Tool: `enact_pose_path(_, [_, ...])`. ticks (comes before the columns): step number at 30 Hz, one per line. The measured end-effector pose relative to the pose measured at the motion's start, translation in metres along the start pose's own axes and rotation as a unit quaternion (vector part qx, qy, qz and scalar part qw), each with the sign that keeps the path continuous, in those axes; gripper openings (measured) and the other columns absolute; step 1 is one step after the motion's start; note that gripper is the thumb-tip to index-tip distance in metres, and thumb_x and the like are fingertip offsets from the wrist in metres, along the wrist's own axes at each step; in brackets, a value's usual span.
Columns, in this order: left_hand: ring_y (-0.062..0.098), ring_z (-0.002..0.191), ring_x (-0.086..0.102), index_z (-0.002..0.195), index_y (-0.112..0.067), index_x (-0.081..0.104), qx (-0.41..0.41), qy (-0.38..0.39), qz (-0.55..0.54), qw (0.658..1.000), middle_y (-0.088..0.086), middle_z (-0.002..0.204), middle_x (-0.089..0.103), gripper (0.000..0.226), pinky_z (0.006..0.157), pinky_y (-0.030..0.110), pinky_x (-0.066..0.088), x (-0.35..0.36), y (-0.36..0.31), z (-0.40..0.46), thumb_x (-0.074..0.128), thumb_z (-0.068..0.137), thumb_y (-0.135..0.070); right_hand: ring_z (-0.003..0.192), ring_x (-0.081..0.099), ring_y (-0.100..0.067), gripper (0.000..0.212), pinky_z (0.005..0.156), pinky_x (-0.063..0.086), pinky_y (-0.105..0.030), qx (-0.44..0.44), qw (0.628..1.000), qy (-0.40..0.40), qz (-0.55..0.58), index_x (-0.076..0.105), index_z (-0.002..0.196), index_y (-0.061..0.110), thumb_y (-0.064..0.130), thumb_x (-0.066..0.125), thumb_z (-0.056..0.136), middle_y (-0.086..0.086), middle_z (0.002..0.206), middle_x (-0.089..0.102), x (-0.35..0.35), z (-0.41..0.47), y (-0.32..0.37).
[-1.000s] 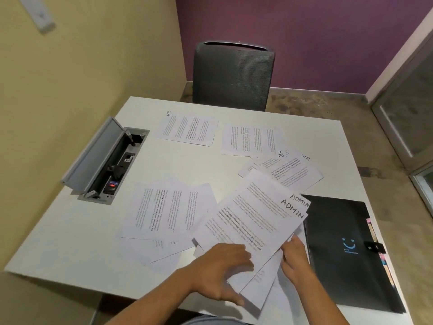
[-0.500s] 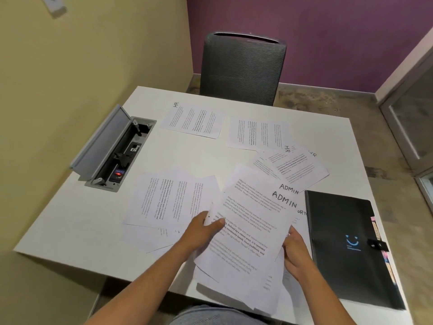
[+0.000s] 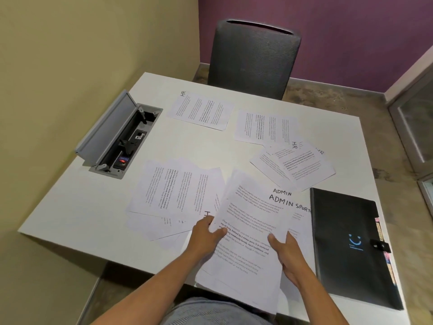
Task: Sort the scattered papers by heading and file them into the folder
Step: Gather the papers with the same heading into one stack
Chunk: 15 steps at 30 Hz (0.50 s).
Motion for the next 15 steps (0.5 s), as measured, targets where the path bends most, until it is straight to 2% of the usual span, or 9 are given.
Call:
enact_pose_path(2, [0.01,0.087,0.071,0.104,-0.017,0.068,0.001,0.014,0.005,1.0,-0.003,0.099,0.074,0.024,0.072,0.026,0.058,-0.006,0.006,-0.001,0.071,0.088,-0.035,0.126,0.055,-0.018,0.057,0.111,0.039,-0.047,-0.006,0.999,-0.004,-0.04,0.041,0.147,0.025,0.01,0.061,0.095,0.003,0.141,0.057,-0.001,0.003,-0.007])
enact_pose_path(4, [0.009,0.079,0.066,0.094,-0.019,0.069,0.021,-0.026,0.082,0.996,-0.002,0.087,0.072,0.029,0.071,0.026,0.053,-0.017,0.015,-0.002,0.063,0.091,-0.048,0.126,0.054,-0.02,0.059,0.112,0.038,-0.049,-0.004,0.999,-0.015,-0.05,0.04,0.148,0.023,0.007,0.061,0.095,0.003,0.14,0.057,0.0,0.004,-0.008])
enact_pose_path(6, [0.007,0.076,0.061,0.087,-0.02,0.067,0.037,-0.112,0.201,0.972,-0.007,0.082,0.066,0.028,0.068,0.027,0.05,-0.033,0.025,-0.003,0.054,0.096,-0.044,0.123,0.056,-0.022,0.057,0.11,0.041,-0.046,-0.003,0.999,-0.031,-0.035,0.042,0.148,0.021,0.006,0.06,0.096,0.001,0.138,0.059,-0.002,0.005,-0.01])
enact_pose_path(8, [0.011,0.079,0.058,0.088,-0.017,0.064,0.045,-0.165,0.295,0.94,-0.008,0.089,0.061,0.026,0.068,0.029,0.048,-0.048,0.035,-0.004,0.05,0.099,-0.035,0.118,0.059,-0.021,0.053,0.104,0.045,-0.041,0.0,0.999,-0.047,-0.018,0.044,0.145,0.019,0.004,0.058,0.096,0.0,0.133,0.061,-0.003,0.004,-0.01])
enact_pose_path(10, [0.014,0.087,0.056,0.095,-0.013,0.063,0.054,-0.157,0.407,0.898,-0.002,0.097,0.059,0.022,0.068,0.026,0.044,-0.057,0.051,-0.004,0.047,0.1,-0.028,0.112,0.061,-0.019,0.048,0.097,0.047,-0.037,0.0,0.999,-0.053,-0.008,0.047,0.141,0.02,0.003,0.057,0.097,0.002,0.125,0.064,-0.006,0.002,-0.009])
enact_pose_path(12, [0.014,0.094,0.055,0.103,-0.013,0.062,0.051,-0.132,0.494,0.858,0.001,0.104,0.058,0.022,0.07,0.023,0.044,-0.061,0.065,-0.006,0.049,0.099,-0.03,0.107,0.062,-0.017,0.044,0.093,0.049,-0.035,-0.004,0.998,-0.058,0.0,0.048,0.137,0.021,0.004,0.056,0.097,0.004,0.119,0.065,-0.009,0.001,-0.008])
enact_pose_path(15, [0.018,0.091,0.059,0.1,-0.012,0.065,0.031,-0.108,0.54,0.834,0.005,0.099,0.062,0.02,0.067,0.026,0.048,-0.061,0.078,-0.006,0.063,0.092,-0.03,0.103,0.062,-0.015,0.042,0.09,0.05,-0.034,-0.004,0.997,-0.073,0.007,0.049,0.135,0.022,0.004,0.055,0.098,0.005,0.115,0.065,-0.014,0.0,-0.006])
Point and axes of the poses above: each hand's wrist, its own z-axis towards the middle knuckle, its own x-axis out of the palm, y = z × x, the point moved 2 cm from there along z, towards the middle knuckle
